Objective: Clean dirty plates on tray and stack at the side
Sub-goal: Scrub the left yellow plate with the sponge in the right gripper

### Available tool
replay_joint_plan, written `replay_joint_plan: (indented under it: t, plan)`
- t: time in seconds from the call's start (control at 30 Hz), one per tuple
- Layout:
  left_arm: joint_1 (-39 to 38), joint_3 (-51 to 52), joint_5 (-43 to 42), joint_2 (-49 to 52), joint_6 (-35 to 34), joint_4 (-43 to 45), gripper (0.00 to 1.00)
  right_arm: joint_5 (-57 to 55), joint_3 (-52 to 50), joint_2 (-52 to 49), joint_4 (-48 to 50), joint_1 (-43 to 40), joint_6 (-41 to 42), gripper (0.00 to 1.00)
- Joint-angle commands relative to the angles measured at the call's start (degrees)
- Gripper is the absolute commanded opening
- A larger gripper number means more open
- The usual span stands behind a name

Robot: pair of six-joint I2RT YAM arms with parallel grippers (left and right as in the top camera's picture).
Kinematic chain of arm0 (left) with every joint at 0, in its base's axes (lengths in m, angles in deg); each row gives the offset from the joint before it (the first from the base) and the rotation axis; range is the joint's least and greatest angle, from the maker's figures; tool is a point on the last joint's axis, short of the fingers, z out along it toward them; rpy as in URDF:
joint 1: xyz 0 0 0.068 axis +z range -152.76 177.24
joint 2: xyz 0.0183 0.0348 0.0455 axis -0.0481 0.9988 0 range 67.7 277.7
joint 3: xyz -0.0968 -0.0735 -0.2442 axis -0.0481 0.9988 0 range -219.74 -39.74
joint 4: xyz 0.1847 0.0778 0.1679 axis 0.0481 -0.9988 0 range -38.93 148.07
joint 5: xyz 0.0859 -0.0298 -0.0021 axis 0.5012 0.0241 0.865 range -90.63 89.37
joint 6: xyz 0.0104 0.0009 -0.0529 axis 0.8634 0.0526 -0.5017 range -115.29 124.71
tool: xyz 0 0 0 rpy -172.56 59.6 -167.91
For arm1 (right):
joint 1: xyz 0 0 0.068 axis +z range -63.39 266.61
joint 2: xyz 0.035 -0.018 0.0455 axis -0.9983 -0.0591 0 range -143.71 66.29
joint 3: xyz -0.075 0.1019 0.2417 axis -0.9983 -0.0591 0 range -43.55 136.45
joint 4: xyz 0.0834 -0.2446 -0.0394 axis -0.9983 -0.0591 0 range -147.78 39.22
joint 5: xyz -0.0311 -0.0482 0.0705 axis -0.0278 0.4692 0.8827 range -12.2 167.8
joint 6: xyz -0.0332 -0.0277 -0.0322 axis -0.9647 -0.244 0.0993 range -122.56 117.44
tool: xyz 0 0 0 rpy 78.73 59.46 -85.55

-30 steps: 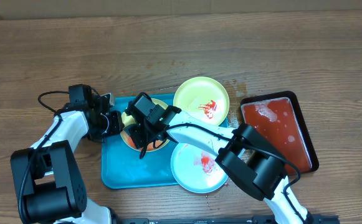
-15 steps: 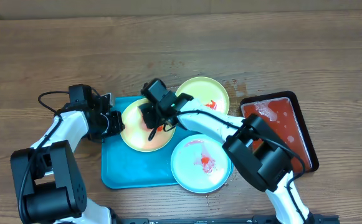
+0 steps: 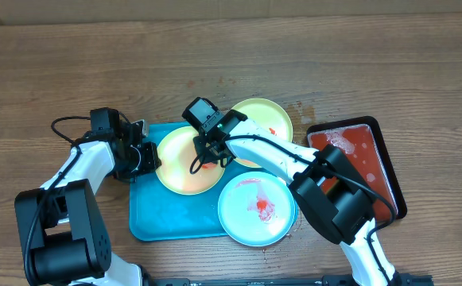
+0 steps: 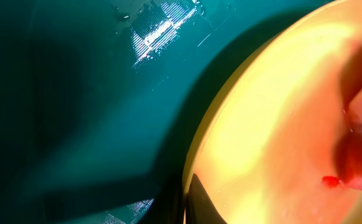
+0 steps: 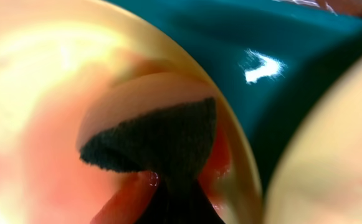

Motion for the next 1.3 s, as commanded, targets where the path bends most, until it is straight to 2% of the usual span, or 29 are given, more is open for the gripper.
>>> replay_joint_plan:
  t: [0.0,0.17,0.37,0.63,0.77,0.97,1.13,1.27]
  plan:
    - [-0.07,2.12,6.05,2.14,-0.35,-1.07,0.05,2.56,-3.04,-3.63,-4.39,-1.36,-0.68,0.04]
    - [-0.07,2.12,6.03,2.14,-0.39,-1.07,0.05,21.03,-3.06,-3.65,-1.84,1.18,-1.46,0.04]
    - [-0.07,2.12,6.03,2.14,-0.39,-1.27,0.04,26.86,-3.08,-5.18,1.05,4.57,0.24,0.04]
    - [-0.07,2.12,6.03,2.14,-0.39,-1.25,0.04,35.47,-3.13,-7.56,7.91,4.46,-0.20,0.04]
    - [-0.07,2.12,6.03,2.14,-0.37,-1.22,0.04,33.75,-3.10,-7.61,11.10,3.19,0.28,0.04]
    - [-0.07,2.12,6.03,2.14,-0.39,-1.25,0.04,20.20,-3.10,-7.67,11.74,-2.64,3.50,0.04]
    - [-0.07,2.12,6.08,2.14,-0.37,-1.22,0.04,12.28,-3.10,-7.67,9.55,-8.57,3.50,0.04]
    - [-0.07,2.12,6.08,2.14,-0.37,-1.20,0.05,11.45,-3.10,-7.67,6.27,-12.13,3.17,0.04]
